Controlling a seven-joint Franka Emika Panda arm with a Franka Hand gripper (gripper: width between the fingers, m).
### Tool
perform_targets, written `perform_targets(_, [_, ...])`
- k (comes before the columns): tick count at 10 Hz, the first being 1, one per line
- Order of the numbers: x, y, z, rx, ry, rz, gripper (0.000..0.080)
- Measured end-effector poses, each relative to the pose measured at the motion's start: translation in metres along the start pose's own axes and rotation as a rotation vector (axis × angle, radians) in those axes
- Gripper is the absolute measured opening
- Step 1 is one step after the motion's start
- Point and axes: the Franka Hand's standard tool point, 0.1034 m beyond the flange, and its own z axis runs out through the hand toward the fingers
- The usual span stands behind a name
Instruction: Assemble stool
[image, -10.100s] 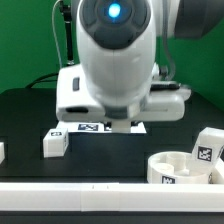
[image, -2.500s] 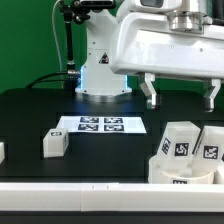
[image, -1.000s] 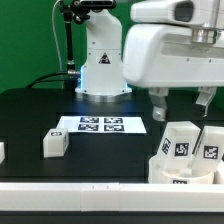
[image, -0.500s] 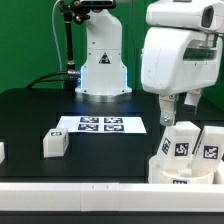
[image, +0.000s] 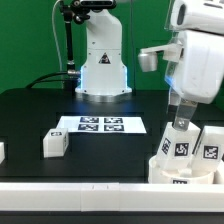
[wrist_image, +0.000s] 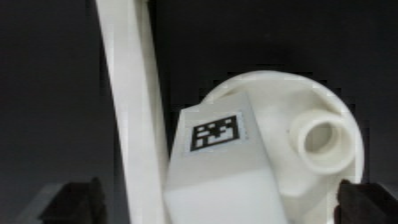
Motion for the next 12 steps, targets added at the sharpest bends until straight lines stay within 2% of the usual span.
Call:
perform_targets(2, [0.0, 0.001, 0.007, 0.003, -0.025, -0.127, 0.0649])
perform_targets(6, [-0.001, 0.0, 0.014, 0.017, -0.033, -0.135, 0.0649])
perform_targets(7, [-0.001, 0.0, 0.014, 0.017, -0.033, -0.133, 0.0525])
perform_targets(8, [-0.002, 0.0, 0.014, 0.017, -0.033, -0.131, 0.0525])
perform_targets(9, [-0.003, 0.0, 0.014, 0.018, -0.033, -0.13, 0.0387])
perform_targets(10, [-0.003, 0.0, 0.014, 0.018, -0.033, -0.13, 0.0337])
perform_targets(12, [-0.004, 0.0, 0.014, 0.018, -0.033, -0.096, 0.0337])
